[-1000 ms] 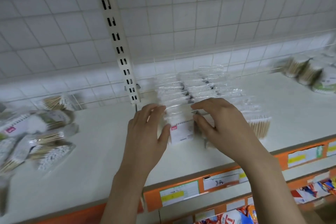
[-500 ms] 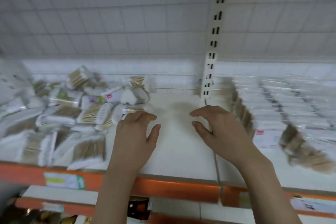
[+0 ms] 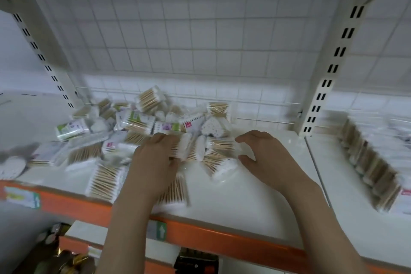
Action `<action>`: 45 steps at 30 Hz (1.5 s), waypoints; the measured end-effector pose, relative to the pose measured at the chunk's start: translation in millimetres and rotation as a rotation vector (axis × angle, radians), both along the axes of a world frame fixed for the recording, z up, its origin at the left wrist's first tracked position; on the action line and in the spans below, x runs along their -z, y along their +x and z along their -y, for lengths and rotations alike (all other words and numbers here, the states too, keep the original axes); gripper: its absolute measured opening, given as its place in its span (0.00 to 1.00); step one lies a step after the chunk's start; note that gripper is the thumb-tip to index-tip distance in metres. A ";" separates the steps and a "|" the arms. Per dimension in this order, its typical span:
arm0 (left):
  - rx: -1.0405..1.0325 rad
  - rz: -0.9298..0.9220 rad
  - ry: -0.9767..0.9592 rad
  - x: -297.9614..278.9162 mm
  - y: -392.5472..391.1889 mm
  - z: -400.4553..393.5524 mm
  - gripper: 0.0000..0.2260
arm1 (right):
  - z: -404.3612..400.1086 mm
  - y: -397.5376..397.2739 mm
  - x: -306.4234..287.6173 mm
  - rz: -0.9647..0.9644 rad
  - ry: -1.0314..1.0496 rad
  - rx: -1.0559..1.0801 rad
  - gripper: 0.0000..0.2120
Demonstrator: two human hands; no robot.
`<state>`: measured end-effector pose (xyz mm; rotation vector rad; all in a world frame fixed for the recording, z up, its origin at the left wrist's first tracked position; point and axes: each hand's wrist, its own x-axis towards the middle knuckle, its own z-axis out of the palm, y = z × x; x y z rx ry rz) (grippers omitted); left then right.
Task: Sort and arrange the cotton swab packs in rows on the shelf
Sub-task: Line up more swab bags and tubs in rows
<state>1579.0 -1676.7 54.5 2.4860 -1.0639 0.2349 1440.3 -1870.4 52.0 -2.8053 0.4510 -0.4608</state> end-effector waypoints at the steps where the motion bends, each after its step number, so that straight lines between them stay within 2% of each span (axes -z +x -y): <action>1: 0.004 -0.011 0.036 0.9 4.8 0.0 0.25 | 1.3 4.0 1.6 -0.019 -0.006 0.006 0.19; 8: 0.054 0.001 0.053 14.8 23.9 9.2 0.30 | 0.2 32.6 14.0 -0.054 -0.036 0.021 0.19; 15: 0.070 0.068 0.060 20.2 25.6 15.9 0.28 | -0.2 47.0 24.6 -0.026 -0.024 0.053 0.16; 18: 0.087 0.086 0.042 20.0 24.7 14.7 0.23 | -0.1 50.2 26.2 -0.032 0.041 0.083 0.16; 22: 0.123 0.055 -0.092 13.6 21.7 9.9 0.18 | -0.1 48.3 25.4 -0.012 0.049 0.102 0.12; 26: 0.163 0.051 -0.213 2.6 15.6 2.4 0.15 | -1.0 32.6 18.5 0.062 0.049 0.149 0.14; 31: 0.183 0.034 -0.316 -7.0 -10.5 4.0 0.16 | -8.7 -7.1 8.9 0.207 0.087 0.232 0.10; 34: 0.196 -0.001 -0.361 -10.2 -28.8 12.1 0.17 | -12.1 -37.9 4.1 0.288 0.184 0.270 0.06; 39: 0.268 -0.081 -0.435 -16.0 -60.4 32.0 0.18 | -11.5 -85.0 4.1 0.455 0.380 0.366 0.13; 43: 0.338 -0.137 -0.428 -15.2 -83.0 51.6 0.16 | -7.8 -117.6 7.6 0.427 0.372 0.374 0.29; 45: 0.354 -0.171 -0.413 -13.6 -92.7 61.8 0.16 | -5.3 -132.3 8.0 0.400 0.341 0.388 0.27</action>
